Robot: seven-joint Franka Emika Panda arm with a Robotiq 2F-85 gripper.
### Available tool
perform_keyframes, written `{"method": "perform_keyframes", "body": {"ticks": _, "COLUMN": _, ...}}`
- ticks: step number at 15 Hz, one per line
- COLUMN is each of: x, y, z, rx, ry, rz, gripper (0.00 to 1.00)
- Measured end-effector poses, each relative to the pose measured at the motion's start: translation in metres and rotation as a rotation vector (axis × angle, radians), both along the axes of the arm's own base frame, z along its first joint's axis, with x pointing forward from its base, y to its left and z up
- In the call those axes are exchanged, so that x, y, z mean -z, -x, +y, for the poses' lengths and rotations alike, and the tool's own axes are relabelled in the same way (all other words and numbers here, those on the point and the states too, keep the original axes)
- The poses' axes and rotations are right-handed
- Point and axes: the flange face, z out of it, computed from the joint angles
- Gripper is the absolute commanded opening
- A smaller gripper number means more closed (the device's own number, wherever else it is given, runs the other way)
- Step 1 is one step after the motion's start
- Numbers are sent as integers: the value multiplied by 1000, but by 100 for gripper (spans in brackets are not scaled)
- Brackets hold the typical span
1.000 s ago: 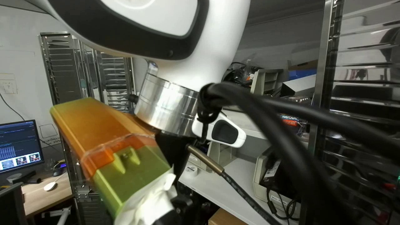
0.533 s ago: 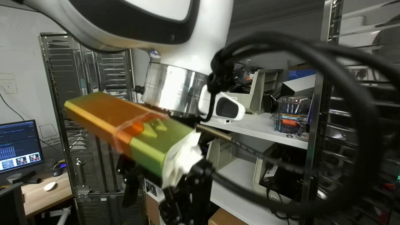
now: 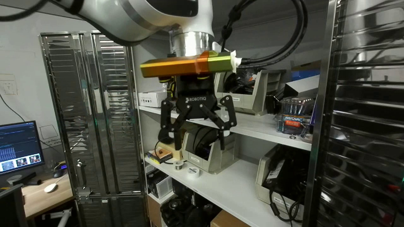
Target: Pick up the white object and put it in the tool box
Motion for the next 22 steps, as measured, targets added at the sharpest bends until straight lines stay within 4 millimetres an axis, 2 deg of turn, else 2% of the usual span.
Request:
{"method": "perform_keyframes", "body": {"ticks": 5, "x": -19, "y": -81, "z": 18, "rx": -196, "ry": 108, "rz": -103, "gripper": 100}}
{"method": "perform_keyframes", "body": {"ticks": 8, "x": -29, "y": -118, "z": 24, "rx": -335, "ry": 111, "rz": -114, "gripper": 100}}
{"method": "perform_keyframes", "body": {"ticks": 10, "x": -29, "y": -139, "z": 28, "rx": -422, "ry": 75, "rz": -108, "gripper": 100}}
{"method": "perform_keyframes", "body": {"ticks": 15, "x": -16, "y": -175, "z": 29, "rx": -564, "ry": -55, "rz": -37, "gripper": 100}}
{"method": "perform_keyframes", "body": {"ticks": 19, "x": -10, "y": -194, "z": 28, "rx": -607, "ry": -107, "rz": 4, "gripper": 100}}
{"method": "perform_keyframes", "body": {"ticks": 22, "x": -8, "y": -205, "z": 36, "rx": -626, "ry": -145, "rz": 4, "gripper": 100}}
